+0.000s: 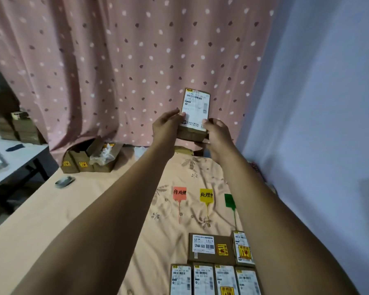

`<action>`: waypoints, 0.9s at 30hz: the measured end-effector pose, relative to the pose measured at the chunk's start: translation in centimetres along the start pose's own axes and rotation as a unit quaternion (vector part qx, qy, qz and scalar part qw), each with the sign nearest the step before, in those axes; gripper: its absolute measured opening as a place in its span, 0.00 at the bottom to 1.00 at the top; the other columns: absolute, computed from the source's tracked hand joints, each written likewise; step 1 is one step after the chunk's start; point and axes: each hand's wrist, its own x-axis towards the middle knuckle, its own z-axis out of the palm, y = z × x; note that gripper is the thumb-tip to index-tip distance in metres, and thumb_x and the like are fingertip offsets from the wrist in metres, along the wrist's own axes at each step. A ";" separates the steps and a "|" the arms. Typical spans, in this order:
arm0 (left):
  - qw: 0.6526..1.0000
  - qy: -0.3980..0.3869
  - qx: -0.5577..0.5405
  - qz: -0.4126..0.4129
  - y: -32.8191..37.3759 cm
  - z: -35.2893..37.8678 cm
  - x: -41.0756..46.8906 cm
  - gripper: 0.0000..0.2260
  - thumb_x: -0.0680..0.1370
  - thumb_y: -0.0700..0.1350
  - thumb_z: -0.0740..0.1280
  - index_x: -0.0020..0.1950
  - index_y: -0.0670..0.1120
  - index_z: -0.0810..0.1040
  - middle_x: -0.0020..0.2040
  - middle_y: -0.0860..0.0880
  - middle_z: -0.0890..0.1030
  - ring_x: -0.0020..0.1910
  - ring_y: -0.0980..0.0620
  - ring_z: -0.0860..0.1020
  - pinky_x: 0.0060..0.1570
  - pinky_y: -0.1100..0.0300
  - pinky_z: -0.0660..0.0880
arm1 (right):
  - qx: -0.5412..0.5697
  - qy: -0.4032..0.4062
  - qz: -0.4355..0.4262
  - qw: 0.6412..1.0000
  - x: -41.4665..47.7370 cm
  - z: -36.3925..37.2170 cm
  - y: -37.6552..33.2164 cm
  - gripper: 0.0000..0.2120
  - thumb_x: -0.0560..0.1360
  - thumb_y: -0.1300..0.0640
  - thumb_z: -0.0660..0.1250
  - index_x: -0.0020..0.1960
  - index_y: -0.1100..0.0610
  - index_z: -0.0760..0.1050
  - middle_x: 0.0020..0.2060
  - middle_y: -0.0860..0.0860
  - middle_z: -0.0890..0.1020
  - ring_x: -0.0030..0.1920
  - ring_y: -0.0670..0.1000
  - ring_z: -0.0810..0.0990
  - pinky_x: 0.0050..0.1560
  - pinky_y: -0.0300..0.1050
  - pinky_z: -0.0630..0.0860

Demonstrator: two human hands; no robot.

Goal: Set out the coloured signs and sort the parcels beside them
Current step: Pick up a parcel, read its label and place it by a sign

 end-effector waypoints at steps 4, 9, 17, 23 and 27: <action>0.996 -0.022 -0.079 0.028 0.2 0.1 -2.1 0.09 0.78 0.35 0.71 0.57 0.43 0.82 0.59 0.37 0.84 0.55 0.42 0.85 0.53 0.50 0.83 | 0.062 0.021 -0.048 0.997 -2.9 0.3 -1.4 0.06 0.81 0.52 0.65 0.51 0.45 0.81 0.52 0.51 0.87 0.52 0.53 0.85 0.40 0.44 0.80; 0.991 -0.039 -0.112 0.060 -0.1 -0.5 -4.6 0.09 0.80 0.36 0.68 0.58 0.46 0.83 0.56 0.42 0.86 0.53 0.46 0.84 0.48 0.55 0.82 | 0.129 0.012 -0.056 0.990 -5.5 0.7 -0.8 0.15 0.84 0.50 0.59 0.66 0.48 0.79 0.55 0.51 0.87 0.57 0.54 0.84 0.48 0.47 0.81; 0.993 -0.025 -0.082 0.075 -2.3 -2.1 -7.3 0.15 0.79 0.38 0.71 0.67 0.41 0.81 0.62 0.40 0.84 0.62 0.42 0.82 0.65 0.42 0.77 | 0.273 -0.031 -0.036 0.961 -7.4 -0.3 3.7 0.18 0.83 0.57 0.60 0.72 0.53 0.74 0.63 0.58 0.83 0.67 0.62 0.78 0.58 0.53 0.77; 0.992 -0.016 -0.061 0.111 -1.7 -1.9 -7.9 0.09 0.81 0.40 0.69 0.61 0.44 0.82 0.54 0.46 0.87 0.55 0.44 0.84 0.56 0.48 0.81 | 0.241 -0.013 -0.085 0.967 -8.8 -0.4 2.5 0.16 0.82 0.58 0.62 0.68 0.58 0.77 0.61 0.59 0.83 0.64 0.62 0.81 0.57 0.53 0.78; 0.992 0.013 -0.058 0.110 -1.7 -1.5 -8.2 0.03 0.82 0.41 0.68 0.54 0.44 0.80 0.46 0.50 0.85 0.46 0.51 0.83 0.44 0.54 0.80 | 0.197 0.021 -0.117 0.973 -9.8 -0.4 1.4 0.18 0.80 0.59 0.67 0.70 0.58 0.76 0.63 0.58 0.82 0.63 0.60 0.82 0.59 0.54 0.80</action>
